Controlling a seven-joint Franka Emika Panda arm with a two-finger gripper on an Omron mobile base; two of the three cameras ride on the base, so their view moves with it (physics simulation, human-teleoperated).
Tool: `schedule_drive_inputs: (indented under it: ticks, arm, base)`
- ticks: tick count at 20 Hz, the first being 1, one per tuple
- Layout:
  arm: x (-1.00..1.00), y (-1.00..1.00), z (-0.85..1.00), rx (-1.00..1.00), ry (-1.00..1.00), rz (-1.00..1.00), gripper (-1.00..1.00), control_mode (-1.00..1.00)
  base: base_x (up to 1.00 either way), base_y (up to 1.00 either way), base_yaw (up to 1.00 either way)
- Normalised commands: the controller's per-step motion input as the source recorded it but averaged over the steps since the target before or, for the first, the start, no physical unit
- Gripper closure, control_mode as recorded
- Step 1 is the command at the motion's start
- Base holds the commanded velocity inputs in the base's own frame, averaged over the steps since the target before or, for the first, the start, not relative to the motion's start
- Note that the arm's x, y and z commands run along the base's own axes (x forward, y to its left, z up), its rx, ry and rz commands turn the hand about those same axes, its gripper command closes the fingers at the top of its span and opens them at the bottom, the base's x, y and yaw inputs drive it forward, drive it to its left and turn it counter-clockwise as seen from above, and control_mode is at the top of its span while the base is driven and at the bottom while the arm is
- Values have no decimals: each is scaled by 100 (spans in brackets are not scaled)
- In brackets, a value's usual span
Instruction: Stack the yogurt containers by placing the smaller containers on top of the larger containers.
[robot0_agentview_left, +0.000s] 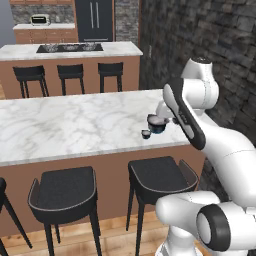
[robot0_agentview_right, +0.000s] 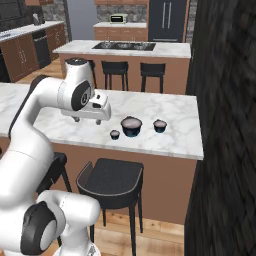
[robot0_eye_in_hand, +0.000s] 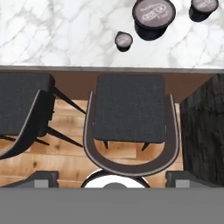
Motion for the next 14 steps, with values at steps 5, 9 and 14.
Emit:
schedule_drive_inputs:
  ticks: [5,9,14]
  arm:
    - [8,-30,0,0,0,0,-100,-100]
    - [6,-36,0,0,0,-1,-100,-100]
    - [4,-42,0,0,0,-2,-100,-100]
  base:
    - [0,0,0]
    - [0,0,0]
    - [0,0,0]
